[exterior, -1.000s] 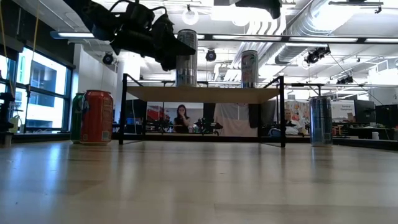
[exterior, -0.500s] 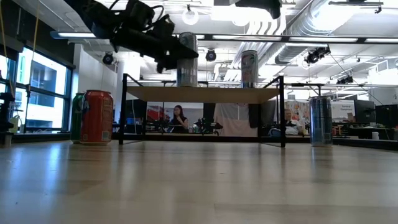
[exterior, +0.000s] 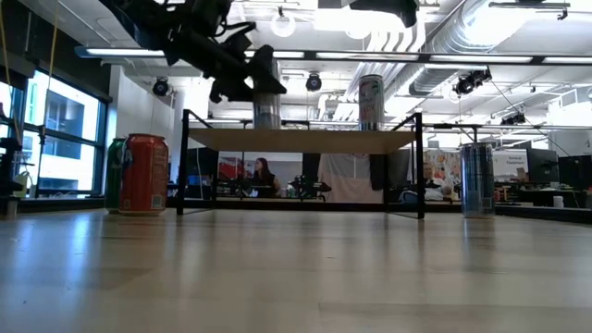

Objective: Place canned beverage on shelf
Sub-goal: Put the white pink soda can on the shelf aligned with the other white pink soda can

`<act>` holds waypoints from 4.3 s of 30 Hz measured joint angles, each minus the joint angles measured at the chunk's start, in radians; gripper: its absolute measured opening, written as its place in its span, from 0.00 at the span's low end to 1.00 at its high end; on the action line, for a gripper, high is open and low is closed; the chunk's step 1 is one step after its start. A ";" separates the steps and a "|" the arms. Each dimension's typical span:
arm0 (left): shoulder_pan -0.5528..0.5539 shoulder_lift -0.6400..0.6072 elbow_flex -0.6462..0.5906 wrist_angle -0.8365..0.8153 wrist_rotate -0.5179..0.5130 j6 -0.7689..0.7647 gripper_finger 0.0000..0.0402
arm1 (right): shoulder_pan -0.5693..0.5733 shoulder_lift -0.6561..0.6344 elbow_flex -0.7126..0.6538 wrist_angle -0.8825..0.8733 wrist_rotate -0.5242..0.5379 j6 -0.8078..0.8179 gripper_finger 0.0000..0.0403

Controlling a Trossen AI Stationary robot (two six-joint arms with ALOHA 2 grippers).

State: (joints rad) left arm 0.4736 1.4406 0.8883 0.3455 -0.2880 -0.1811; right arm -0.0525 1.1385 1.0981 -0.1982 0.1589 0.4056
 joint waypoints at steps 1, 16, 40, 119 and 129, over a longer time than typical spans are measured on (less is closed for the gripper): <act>-0.019 0.000 0.000 -0.002 -0.032 0.000 0.52 | 0.000 0.000 0.000 0.000 0.000 -0.003 0.70; -0.180 0.000 0.000 -0.017 -0.298 -0.017 0.52 | 0.000 0.000 0.000 0.000 0.000 0.004 0.70; -0.201 -0.001 0.002 -0.083 -0.216 -0.027 0.60 | 0.000 0.000 0.000 0.000 0.000 0.005 0.70; 0.195 -0.009 0.001 -0.087 0.919 0.234 0.92 | 0.000 0.000 0.000 -0.001 0.034 0.040 0.70; 0.195 0.031 0.001 -0.019 0.959 0.216 0.92 | 0.000 0.000 0.000 -0.001 0.036 0.050 0.70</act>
State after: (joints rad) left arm 0.6685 1.4721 0.8894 0.3263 0.6712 0.0352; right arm -0.0527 1.1389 1.0981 -0.1989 0.1947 0.4561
